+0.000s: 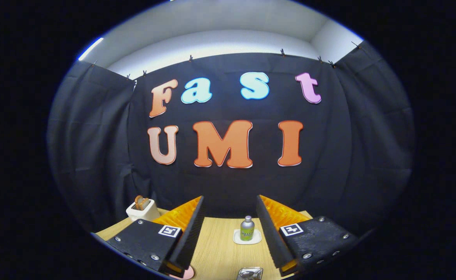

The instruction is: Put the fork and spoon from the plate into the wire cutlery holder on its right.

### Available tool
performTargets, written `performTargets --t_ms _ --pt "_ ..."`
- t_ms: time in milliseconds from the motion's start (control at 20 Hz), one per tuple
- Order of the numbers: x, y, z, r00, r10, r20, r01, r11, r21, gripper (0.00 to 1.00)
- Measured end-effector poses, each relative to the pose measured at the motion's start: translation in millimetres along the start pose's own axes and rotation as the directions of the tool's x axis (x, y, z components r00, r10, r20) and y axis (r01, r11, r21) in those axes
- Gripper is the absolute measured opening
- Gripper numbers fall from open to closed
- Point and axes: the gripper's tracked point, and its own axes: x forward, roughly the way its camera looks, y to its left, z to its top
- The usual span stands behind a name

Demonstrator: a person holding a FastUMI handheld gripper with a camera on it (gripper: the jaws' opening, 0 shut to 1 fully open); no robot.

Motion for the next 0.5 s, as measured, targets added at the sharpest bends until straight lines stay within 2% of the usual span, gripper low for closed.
performTargets --t_ms 100,200,500 --pt "-4 5 9 0.999 0.011 0.042 -0.010 1.000 -0.026 0.89" --pt "-8 10 18 0.996 0.022 0.083 -0.019 0.999 -0.036 0.96" --pt "-15 19 30 0.992 0.043 0.123 -0.041 0.999 -0.022 0.97"
